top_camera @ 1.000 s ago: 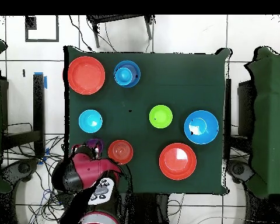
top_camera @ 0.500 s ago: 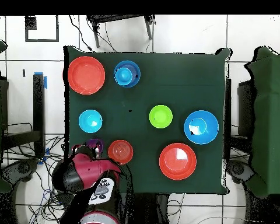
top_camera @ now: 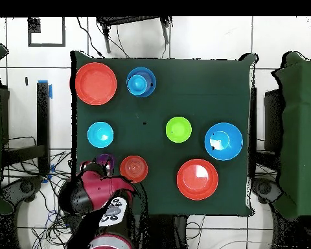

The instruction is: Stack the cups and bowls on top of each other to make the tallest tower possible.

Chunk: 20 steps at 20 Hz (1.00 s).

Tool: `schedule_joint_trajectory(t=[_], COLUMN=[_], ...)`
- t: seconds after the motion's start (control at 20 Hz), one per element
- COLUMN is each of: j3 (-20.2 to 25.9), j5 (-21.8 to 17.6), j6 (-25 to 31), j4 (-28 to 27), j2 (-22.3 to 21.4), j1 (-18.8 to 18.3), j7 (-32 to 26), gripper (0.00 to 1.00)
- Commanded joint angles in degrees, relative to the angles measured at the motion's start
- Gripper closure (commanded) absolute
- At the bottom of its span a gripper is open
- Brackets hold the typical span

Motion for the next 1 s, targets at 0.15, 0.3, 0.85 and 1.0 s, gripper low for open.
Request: schedule_joint_trajectory(t=[0.15, 0.3, 0.85, 1.0], j3=[2.85, 3.04, 2.72, 2.61], j5=[-2.80, -2.73, -2.32, -2.20], j6=[-2.70, -2.56, -2.24, -2.75], j4=[2.08, 2.16, 2.21, 2.03], j2=[3.33, 3.09, 3.07, 3.59], j1=[0.13, 0.05, 0.70, 1.02], j7=[7.82, 7.92, 8.01, 8.17], gripper=[0.00, 0.00, 0.00, 0.00])
